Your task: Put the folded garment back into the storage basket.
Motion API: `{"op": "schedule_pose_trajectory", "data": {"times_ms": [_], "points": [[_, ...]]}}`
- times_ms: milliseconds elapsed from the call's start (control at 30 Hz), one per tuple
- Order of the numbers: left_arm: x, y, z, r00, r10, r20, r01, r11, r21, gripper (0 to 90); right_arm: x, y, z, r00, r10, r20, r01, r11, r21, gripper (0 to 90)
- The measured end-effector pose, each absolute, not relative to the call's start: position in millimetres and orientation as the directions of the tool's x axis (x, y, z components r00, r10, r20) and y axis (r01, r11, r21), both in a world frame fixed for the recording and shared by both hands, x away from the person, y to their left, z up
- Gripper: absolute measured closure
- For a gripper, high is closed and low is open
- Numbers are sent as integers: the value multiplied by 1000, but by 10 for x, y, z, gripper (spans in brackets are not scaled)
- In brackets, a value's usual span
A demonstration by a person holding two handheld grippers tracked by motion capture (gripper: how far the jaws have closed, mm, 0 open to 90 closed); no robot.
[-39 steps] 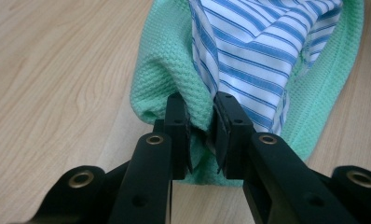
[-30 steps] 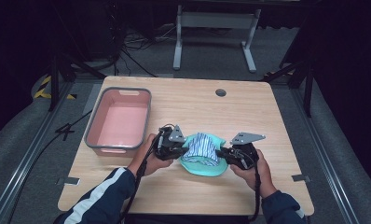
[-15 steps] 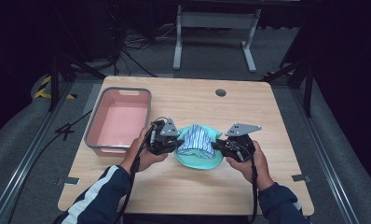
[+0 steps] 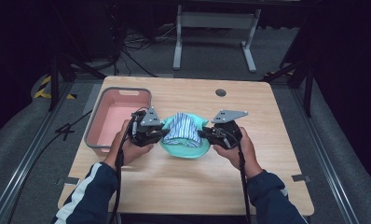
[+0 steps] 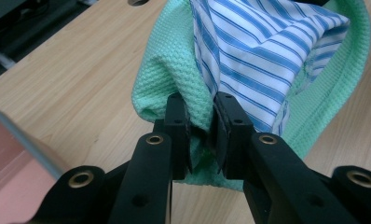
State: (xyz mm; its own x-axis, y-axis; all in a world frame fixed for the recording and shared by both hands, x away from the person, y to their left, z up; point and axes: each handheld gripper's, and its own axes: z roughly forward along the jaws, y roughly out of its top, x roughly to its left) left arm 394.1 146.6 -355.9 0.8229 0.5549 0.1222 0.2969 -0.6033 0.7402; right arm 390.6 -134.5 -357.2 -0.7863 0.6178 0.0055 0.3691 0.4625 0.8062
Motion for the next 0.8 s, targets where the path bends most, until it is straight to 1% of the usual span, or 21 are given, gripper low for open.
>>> {"op": "schedule_pose_trajectory", "data": {"times_ms": [167, 300, 433, 467, 800], "points": [[3948, 1589, -3507, 807, 576, 127, 303, -589, 749, 768, 3964, -1216, -3516, -794, 607, 2, 356, 463, 811, 819], [3961, 1750, -3463, 794, 591, 145, 302, -589, 749, 768, 4022, -1056, -3453, -805, 593, -8, 341, 475, 811, 819], [3947, 1947, -3409, 769, 623, 145, 318, -569, 758, 768, 4064, -878, -3390, -822, 570, -16, 318, 480, 817, 819], [3947, 1947, -3409, 769, 623, 145, 318, -569, 758, 768, 4064, -878, -3390, -822, 570, -16, 318, 480, 817, 819], [3944, 2401, -3358, 706, 693, 150, 353, -527, 773, 768, 4200, -387, -3345, -853, 521, -24, 280, 496, 822, 819]]}}
